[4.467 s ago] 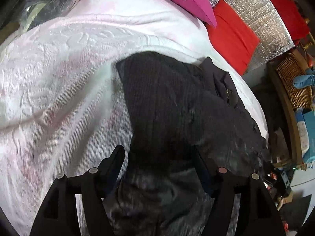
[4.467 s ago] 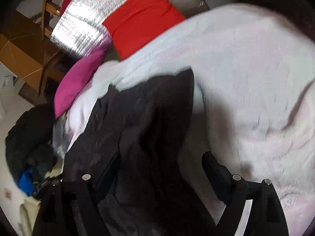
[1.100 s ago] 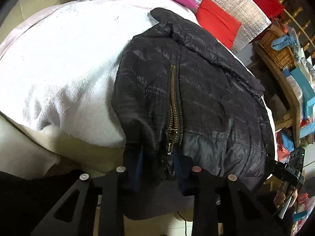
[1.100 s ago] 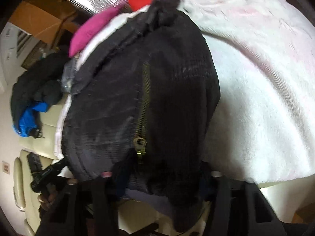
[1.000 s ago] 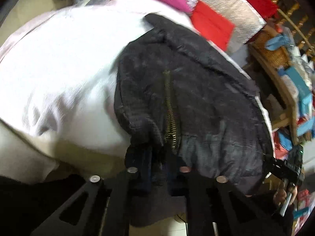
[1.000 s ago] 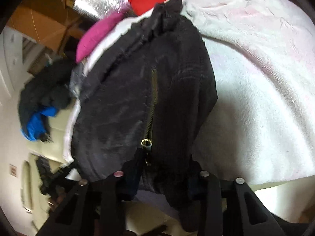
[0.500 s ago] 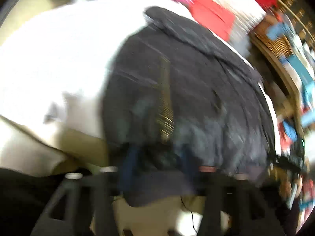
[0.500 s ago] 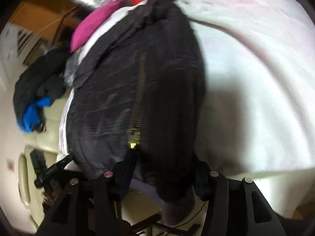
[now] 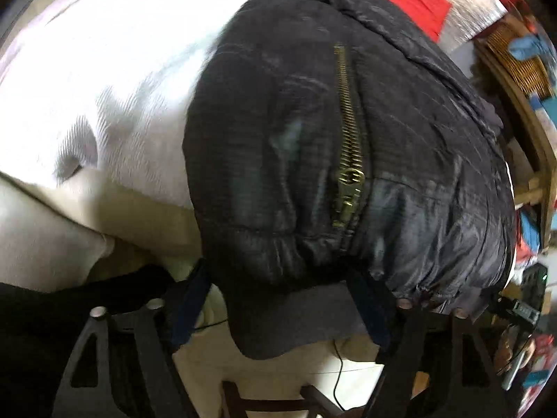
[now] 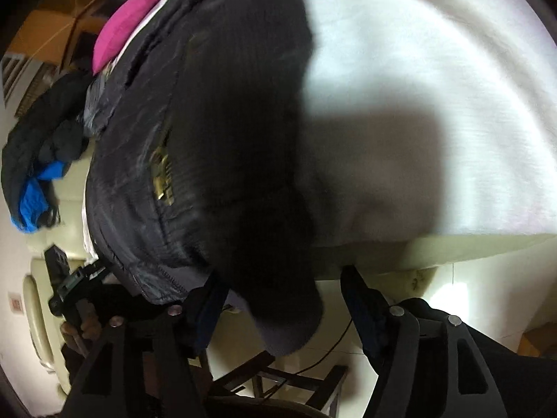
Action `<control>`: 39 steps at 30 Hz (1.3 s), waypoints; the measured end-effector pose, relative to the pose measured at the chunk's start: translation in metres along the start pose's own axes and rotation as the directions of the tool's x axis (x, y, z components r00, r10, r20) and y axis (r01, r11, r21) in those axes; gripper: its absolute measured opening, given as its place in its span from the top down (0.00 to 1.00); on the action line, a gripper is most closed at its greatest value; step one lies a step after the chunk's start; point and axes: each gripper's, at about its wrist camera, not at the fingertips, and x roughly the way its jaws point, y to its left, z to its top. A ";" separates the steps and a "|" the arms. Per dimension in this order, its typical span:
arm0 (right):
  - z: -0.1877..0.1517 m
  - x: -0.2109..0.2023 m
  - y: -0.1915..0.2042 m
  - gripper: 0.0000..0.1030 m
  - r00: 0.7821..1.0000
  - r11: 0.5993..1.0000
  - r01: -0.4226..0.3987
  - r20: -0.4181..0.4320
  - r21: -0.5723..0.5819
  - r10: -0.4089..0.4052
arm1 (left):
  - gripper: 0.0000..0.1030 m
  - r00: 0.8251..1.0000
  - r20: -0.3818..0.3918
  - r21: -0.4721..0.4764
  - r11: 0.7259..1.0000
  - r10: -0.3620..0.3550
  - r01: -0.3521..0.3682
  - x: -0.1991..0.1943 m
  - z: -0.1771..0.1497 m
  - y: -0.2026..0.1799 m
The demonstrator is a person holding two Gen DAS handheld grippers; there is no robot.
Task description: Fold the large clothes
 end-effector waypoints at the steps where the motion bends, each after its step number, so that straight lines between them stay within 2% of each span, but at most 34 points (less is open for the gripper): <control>1: -0.002 -0.001 0.007 0.41 1.000 0.999 -0.023 0.001 -0.037 0.023 | 0.35 1.000 0.011 0.025 1.000 0.004 -0.004 -0.003 -0.002 -0.004; 2: -0.005 -0.004 0.020 0.43 0.999 0.994 -0.052 0.007 -0.092 0.053 | 0.39 1.000 0.018 0.047 0.999 0.005 -0.006 -0.005 -0.004 -0.007; 5: -0.014 -0.018 0.035 0.43 0.995 0.977 -0.082 0.044 -0.198 0.092 | 0.40 1.000 0.016 0.079 0.997 0.019 -0.021 -0.003 -0.004 -0.013; 8: -0.008 0.001 0.023 0.41 1.000 0.993 -0.009 -0.014 -0.121 0.008 | 0.26 1.000 -0.029 0.059 0.998 0.007 -0.005 0.005 -0.008 -0.011; 10: -0.004 0.018 0.012 0.42 0.995 0.999 -0.026 -0.099 -0.037 0.022 | 0.26 0.995 -0.101 0.050 0.998 -0.019 0.025 0.021 -0.009 -0.016; 11: -0.004 0.019 0.012 0.43 0.996 0.999 -0.025 -0.090 -0.034 0.022 | 0.27 0.995 -0.103 0.060 0.998 -0.013 0.019 0.022 -0.009 -0.017; 12: -0.003 0.017 0.016 0.44 0.997 0.999 -0.023 -0.079 -0.046 0.019 | 0.39 0.996 -0.091 0.069 0.997 -0.013 0.019 0.020 -0.009 -0.019; 14: -0.005 0.007 0.026 0.65 0.999 0.995 -0.034 -0.034 -0.095 0.031 | 0.59 0.997 -0.068 0.072 0.997 -0.031 0.035 0.014 -0.008 -0.019; 16: -0.008 -0.008 0.036 0.75 0.999 0.990 -0.025 0.037 -0.137 0.030 | 0.70 0.996 -0.061 0.063 0.996 -0.065 0.068 0.009 -0.008 -0.018; 18: -0.011 -0.020 0.040 0.78 0.996 0.989 -0.055 0.069 -0.139 0.065 | 0.85 0.996 -0.039 0.083 0.993 -0.086 0.089 0.000 -0.008 -0.018; 21: -0.015 -0.030 0.041 0.79 0.991 0.986 -0.085 0.088 -0.147 0.098 | 0.86 0.992 -0.014 0.092 0.988 -0.122 0.123 -0.015 -0.009 -0.019; 26: -0.018 -0.041 0.039 0.79 0.977 0.977 -0.168 0.108 -0.128 0.182 | 0.86 0.977 0.010 0.085 0.974 -0.213 0.211 -0.040 -0.013 -0.013; 29: -0.015 -0.045 0.037 0.81 0.962 0.967 -0.243 0.107 -0.069 0.250 | 0.86 0.970 0.030 0.099 0.966 -0.242 0.238 -0.053 -0.011 -0.014; 33: -0.014 -0.067 0.062 0.83 0.939 0.953 -0.281 0.172 -0.112 0.297 | 0.87 0.954 0.071 0.134 0.951 -0.290 0.279 -0.081 0.005 -0.021; 36: -0.003 -0.099 0.079 0.83 0.910 0.943 -0.290 0.258 -0.165 0.325 | 0.87 0.937 0.119 0.174 0.936 -0.330 0.307 -0.105 0.024 -0.027; 39: 0.022 -0.125 0.092 0.84 0.870 0.936 -0.288 0.354 -0.203 0.345 | 0.87 0.916 0.174 0.195 0.925 -0.361 0.327 -0.125 0.052 -0.033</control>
